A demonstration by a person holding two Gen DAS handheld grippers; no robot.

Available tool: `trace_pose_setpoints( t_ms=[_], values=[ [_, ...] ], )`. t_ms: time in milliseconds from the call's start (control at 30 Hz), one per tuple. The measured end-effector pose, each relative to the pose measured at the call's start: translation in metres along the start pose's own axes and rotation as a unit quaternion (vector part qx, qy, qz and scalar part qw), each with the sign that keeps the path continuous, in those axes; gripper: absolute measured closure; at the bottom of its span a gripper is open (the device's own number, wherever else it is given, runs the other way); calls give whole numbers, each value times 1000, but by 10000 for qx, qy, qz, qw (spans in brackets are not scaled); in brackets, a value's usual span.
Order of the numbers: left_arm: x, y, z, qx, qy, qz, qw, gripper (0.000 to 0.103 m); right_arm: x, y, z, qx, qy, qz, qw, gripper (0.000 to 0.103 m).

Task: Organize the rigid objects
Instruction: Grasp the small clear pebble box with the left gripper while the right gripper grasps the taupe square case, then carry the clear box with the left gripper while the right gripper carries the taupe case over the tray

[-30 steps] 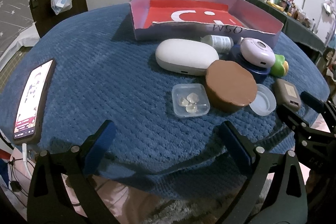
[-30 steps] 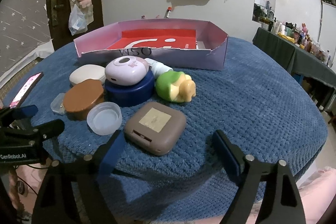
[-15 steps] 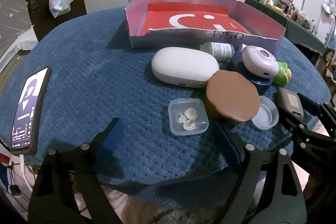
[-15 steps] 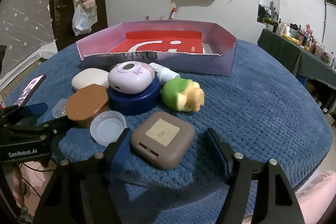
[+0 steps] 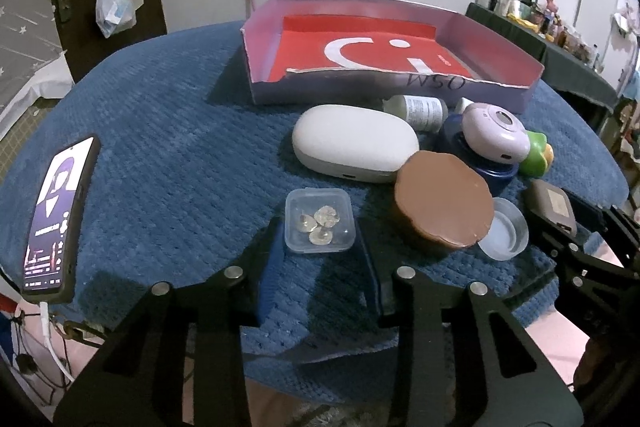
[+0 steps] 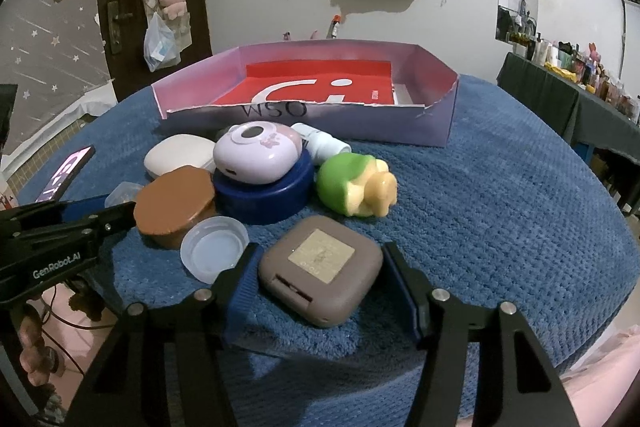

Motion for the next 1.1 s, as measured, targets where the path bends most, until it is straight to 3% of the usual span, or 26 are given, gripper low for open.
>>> trace_pose_setpoints(
  t_ms=[533, 1100],
  values=[
    [-10, 7, -9, -75, 30, 183, 9998, 70, -16, 18, -6, 28, 299, 228, 9993, 41],
    [-14, 44, 1, 20, -108, 514, 9986, 70, -16, 59, -9, -99, 523, 505, 9973, 41]
  ],
)
Point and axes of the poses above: each gripper's, at about its wrist camera, not at the fingertips, and x roughly the way its jaws point, z to its right, y to its top, the point moved 4 cm from there along x, roughly the way its jaws point, and after that the axes turned 9 degrees about y, right-handed, at the moved point
